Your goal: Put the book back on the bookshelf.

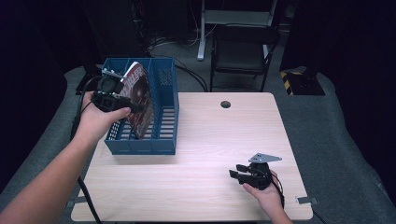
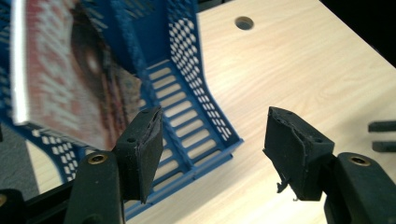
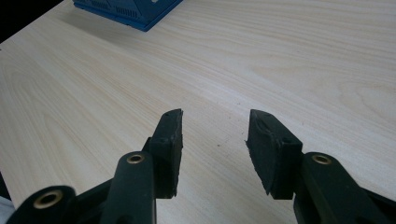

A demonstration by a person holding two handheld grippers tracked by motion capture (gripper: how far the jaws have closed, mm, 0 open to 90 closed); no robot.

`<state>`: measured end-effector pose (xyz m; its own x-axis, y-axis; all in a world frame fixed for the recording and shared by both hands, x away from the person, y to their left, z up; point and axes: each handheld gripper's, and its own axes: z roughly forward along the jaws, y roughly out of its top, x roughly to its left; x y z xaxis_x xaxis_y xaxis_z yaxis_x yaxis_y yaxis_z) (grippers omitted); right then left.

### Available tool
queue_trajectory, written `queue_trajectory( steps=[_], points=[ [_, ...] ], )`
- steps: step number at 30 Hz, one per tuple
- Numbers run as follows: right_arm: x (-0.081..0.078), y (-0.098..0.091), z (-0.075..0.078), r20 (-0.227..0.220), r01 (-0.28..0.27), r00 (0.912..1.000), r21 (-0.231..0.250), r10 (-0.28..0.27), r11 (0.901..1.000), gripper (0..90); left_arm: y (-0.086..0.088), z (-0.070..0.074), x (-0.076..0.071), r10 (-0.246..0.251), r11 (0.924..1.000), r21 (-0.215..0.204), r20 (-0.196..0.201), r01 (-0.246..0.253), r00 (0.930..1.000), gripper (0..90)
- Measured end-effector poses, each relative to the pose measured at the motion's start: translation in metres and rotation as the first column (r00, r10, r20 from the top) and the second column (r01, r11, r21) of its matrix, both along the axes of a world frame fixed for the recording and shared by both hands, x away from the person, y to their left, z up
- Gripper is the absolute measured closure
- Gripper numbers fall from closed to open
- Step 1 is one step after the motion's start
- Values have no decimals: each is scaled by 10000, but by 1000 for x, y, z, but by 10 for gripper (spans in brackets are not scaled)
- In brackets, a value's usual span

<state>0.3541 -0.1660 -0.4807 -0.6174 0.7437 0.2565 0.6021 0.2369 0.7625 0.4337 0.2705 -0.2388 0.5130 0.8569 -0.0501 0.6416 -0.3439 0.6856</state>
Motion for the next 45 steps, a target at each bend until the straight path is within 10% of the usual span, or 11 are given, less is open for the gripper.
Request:
queue_trajectory(
  steps=[20, 45],
  points=[
    [-1, -2, 1, 92, 17, 10000, 0, -17, 10000, 553, -57, -39, -36, -2209, 9751, 116, -353, 2215, 9746, 375],
    [-1, -2, 1, 126, 5, 9999, -18, -5, 10000, 553, -84, -114, -57, -2954, 9554, -231, -610, 2945, 9534, 381]
  ],
)
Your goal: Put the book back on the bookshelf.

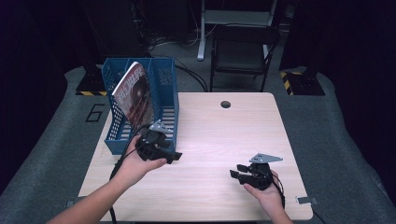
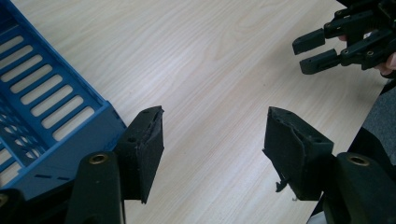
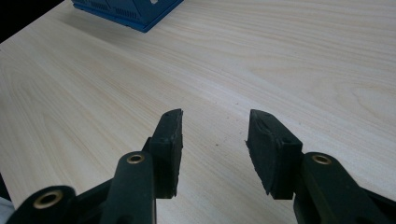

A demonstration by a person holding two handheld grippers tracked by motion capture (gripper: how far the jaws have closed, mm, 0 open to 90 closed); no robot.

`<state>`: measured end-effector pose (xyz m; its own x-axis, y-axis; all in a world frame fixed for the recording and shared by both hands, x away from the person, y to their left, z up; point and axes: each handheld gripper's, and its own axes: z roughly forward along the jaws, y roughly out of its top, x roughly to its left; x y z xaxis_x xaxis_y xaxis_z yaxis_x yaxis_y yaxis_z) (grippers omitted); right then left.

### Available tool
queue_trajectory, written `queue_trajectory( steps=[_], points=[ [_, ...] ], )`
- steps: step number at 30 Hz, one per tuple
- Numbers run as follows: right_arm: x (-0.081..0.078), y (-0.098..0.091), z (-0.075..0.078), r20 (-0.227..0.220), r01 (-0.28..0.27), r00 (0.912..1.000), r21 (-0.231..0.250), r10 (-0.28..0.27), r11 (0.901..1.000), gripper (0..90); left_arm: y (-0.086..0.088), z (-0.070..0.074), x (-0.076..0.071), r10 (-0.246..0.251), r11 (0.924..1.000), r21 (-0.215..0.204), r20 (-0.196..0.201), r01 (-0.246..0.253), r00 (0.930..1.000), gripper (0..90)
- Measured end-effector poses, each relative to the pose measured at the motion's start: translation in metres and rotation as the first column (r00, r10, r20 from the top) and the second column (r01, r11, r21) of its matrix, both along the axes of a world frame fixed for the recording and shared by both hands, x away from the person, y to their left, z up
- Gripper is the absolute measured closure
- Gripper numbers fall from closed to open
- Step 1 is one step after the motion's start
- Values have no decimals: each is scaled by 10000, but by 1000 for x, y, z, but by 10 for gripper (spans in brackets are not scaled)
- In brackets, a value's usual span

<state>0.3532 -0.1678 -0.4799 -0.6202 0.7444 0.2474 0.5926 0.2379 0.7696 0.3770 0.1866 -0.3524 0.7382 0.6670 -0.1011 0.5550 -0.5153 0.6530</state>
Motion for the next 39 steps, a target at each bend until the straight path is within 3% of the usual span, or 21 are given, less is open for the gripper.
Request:
queue_trajectory(
  steps=[3, 5, 11, 24, 26, 30, 35, 37, 39],
  points=[
    [0, 0, 0, 14, 1, 10000, 0, -1, 10000, 553, 1, -10, -3, -65, 10000, -26, -58, 65, 10000, 382],
    [0, 0, 0, -5, 19, 10000, 17, -19, 10000, 553, 2, -23, -6, -18, 9994, -339, -223, 10, 9997, 385],
    [0, 0, 0, 9, 0, 10000, -5, 0, 10000, 553, 5, -42, -10, 104, 9982, -591, -451, -131, 9989, 388],
    [-1, 1, 0, -10, -9, 10000, -13, 9, 10000, 553, 15, -73, -21, 551, 9981, -289, 121, -547, 9984, 390],
    [0, 0, 1, 14, -29, 10000, -8, 29, 10000, 553, 16, -77, -23, 630, 9965, -555, 39, -627, 9980, 390],
    [0, 0, 1, -19, 38, 10000, 23, -38, 10000, 553, 18, -83, -27, 548, 9974, -473, 69, -544, 9985, 390],
    [0, -1, 0, 31, 15, 10000, 24, -15, 10000, 553, 23, -91, -34, 652, 9949, -783, 214, -634, 9976, 390],
    [0, -1, 0, 18, 19, 10000, 12, -19, 10000, 553, 25, -96, -35, 736, 9924, -990, 82, -724, 9973, 390],
    [0, -2, 0, -2, 20, 10000, -1, -20, 10000, 553, 26, -102, -35, 684, 9938, -872, -16, -683, 9977, 390]
  ],
)
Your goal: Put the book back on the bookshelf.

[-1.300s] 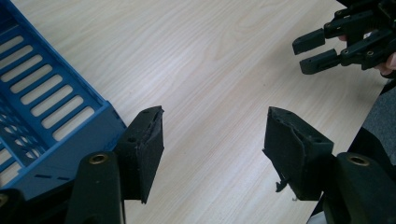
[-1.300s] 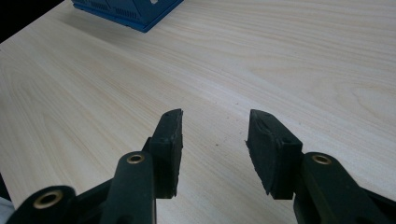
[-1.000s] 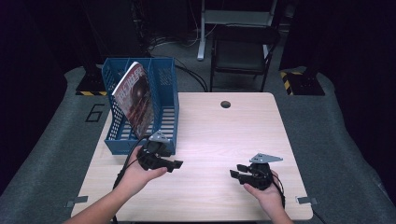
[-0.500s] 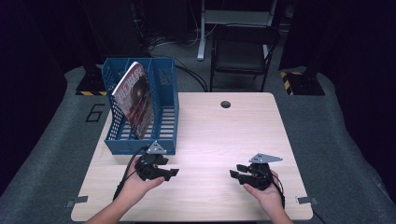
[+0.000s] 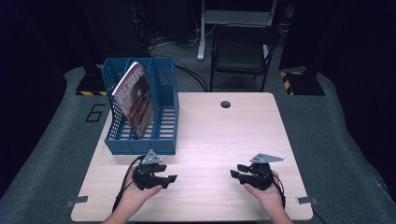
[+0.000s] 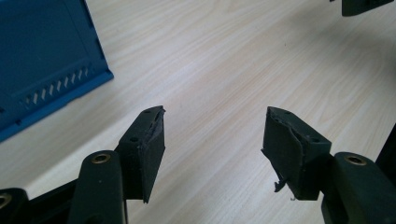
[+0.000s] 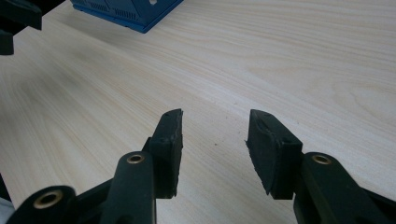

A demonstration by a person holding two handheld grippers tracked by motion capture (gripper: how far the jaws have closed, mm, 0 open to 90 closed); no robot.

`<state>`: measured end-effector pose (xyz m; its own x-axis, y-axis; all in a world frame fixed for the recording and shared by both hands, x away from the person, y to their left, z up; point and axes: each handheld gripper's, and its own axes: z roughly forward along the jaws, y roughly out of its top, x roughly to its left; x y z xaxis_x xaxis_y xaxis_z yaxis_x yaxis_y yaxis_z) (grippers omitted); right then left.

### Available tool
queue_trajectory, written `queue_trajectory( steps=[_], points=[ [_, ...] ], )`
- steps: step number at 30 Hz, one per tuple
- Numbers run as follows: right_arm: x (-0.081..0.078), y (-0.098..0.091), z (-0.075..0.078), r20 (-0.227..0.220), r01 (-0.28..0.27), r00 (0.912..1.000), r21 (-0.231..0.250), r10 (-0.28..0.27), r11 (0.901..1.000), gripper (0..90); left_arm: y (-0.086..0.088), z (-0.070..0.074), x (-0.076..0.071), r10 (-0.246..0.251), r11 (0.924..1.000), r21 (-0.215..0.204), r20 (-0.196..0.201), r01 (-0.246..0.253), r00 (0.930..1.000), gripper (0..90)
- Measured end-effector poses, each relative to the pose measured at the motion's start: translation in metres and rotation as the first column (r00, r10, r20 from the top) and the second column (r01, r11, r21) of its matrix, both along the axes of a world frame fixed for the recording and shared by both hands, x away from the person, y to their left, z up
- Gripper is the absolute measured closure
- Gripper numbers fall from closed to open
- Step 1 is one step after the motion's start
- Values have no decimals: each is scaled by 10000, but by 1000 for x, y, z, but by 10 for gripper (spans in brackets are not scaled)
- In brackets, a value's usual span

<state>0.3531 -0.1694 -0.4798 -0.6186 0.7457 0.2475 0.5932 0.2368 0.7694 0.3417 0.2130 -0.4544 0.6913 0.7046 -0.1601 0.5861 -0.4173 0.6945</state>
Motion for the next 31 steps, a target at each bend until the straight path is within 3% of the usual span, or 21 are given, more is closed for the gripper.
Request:
queue_trajectory(
  steps=[4, 13, 18, 20, 25, 31],
  points=[
    [0, 1, 0, 1, 7, 10000, -4, -7, 10000, 553, 4, -13, 0, 38, 9999, -126, -89, -39, 10000, 390],
    [0, 1, -1, -81, -23, 10000, -52, 22, 10000, 553, 4, -35, 5, -262, 9986, 458, -132, 268, 9996, 390],
    [0, 1, -2, -75, -61, 10000, -107, 60, 9999, 553, 1, -43, 4, -470, 9964, 697, -70, 474, 9989, 390],
    [0, 1, -2, -63, -69, 10000, -103, 68, 9999, 553, 1, -45, 4, -659, 9944, 818, -228, 675, 9976, 390],
    [0, 2, -3, -31, -151, 9999, -176, 150, 9997, 553, -3, -49, 3, -748, 9907, 1150, 111, 730, 9971, 390],
    [0, 0, -3, -17, -97, 10000, -164, 96, 9998, 553, -5, -51, 3, -881, 9894, 1161, 12, 873, 9961, 390]
  ],
)
